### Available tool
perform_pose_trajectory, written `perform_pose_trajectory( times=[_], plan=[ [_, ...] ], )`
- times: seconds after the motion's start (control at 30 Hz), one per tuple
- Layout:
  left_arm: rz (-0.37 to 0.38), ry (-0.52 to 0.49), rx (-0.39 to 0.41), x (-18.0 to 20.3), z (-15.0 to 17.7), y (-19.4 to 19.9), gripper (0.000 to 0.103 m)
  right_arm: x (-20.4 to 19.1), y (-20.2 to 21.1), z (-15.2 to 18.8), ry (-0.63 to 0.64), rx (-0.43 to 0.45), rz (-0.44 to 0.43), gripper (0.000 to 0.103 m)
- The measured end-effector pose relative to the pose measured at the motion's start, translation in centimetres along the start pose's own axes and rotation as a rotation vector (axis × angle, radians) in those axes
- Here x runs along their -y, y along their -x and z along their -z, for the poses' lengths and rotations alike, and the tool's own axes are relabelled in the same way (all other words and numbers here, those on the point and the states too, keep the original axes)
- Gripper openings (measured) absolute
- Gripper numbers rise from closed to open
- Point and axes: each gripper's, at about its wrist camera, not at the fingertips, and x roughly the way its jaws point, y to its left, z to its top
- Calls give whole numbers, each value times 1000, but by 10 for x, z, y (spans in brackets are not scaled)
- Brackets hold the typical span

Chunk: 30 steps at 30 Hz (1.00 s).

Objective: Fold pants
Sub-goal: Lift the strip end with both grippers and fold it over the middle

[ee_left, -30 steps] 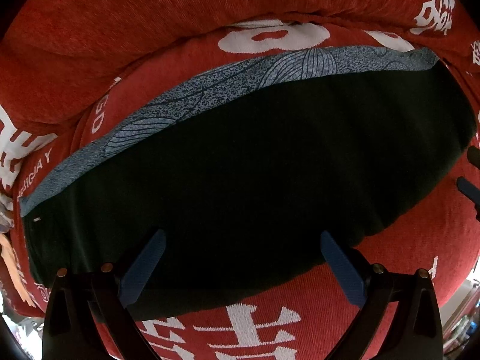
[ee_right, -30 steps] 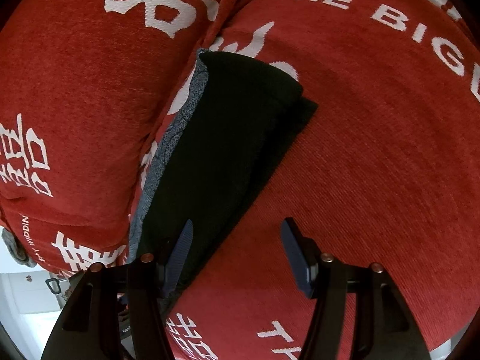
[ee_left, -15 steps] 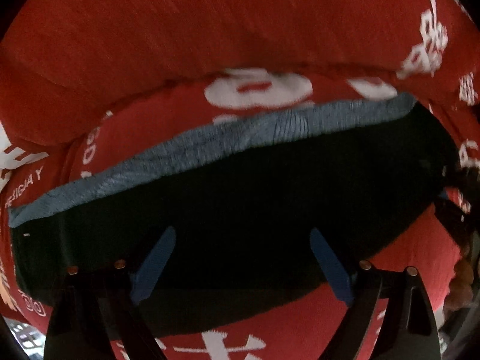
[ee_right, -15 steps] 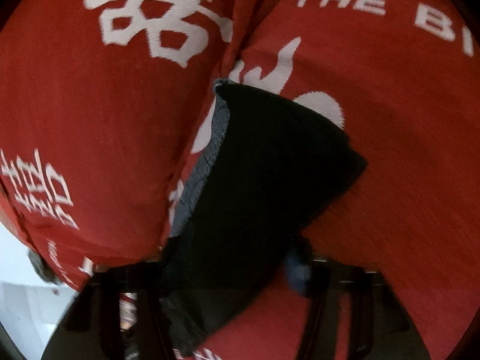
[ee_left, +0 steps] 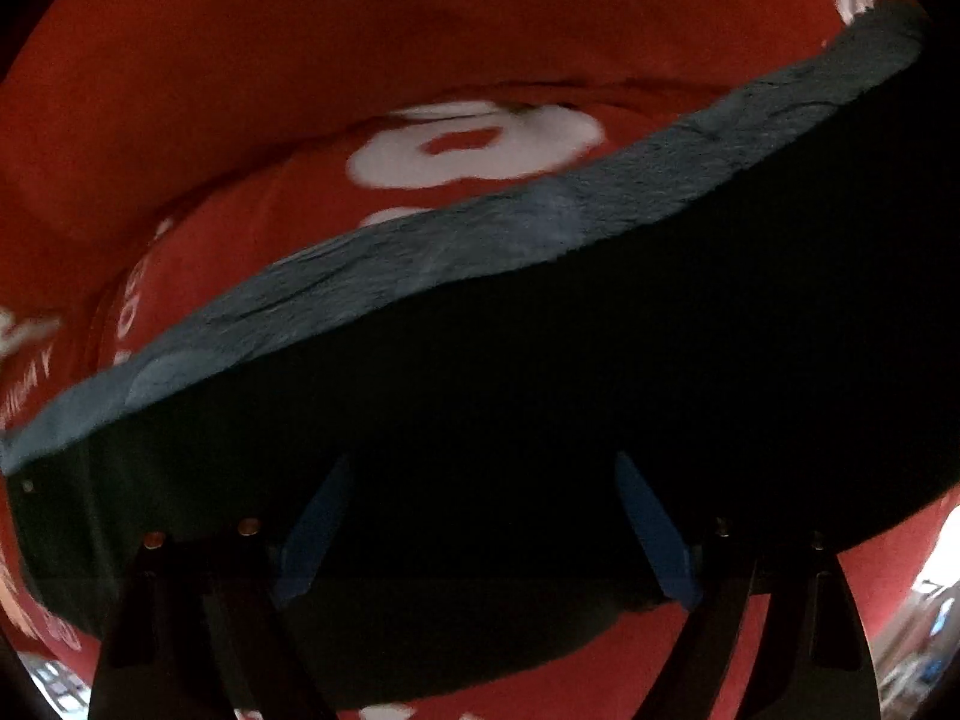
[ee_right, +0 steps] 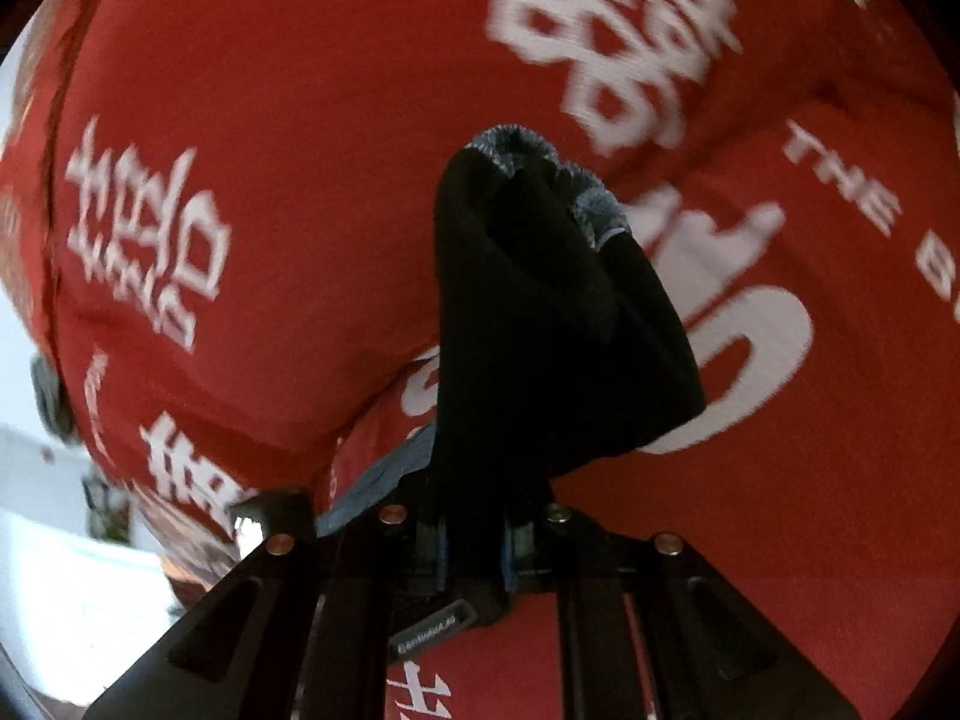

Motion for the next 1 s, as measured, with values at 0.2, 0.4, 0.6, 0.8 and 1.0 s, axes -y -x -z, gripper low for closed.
perform_pose_trajectory(
  times=[0.2, 0.4, 0.6, 0.8, 1.0],
  plan=[
    [-16, 120, 86, -102, 31, 44, 89, -94, -7, 34, 287, -66, 49, 14],
    [-140, 259, 33, -220, 73, 50, 89, -165, -91, 105, 477, -203, 151, 16],
    [-183, 372, -18, -285, 116, 47, 89, -197, -191, 187, 658, -311, 475, 30],
    [-89, 435, -6, -307, 133, 62, 89, -259, -165, 242, 926, -316, 470, 59],
    [97, 315, 25, -264, 118, 83, 89, -163, -119, 160, 165, -362, 64, 60]
  ],
)
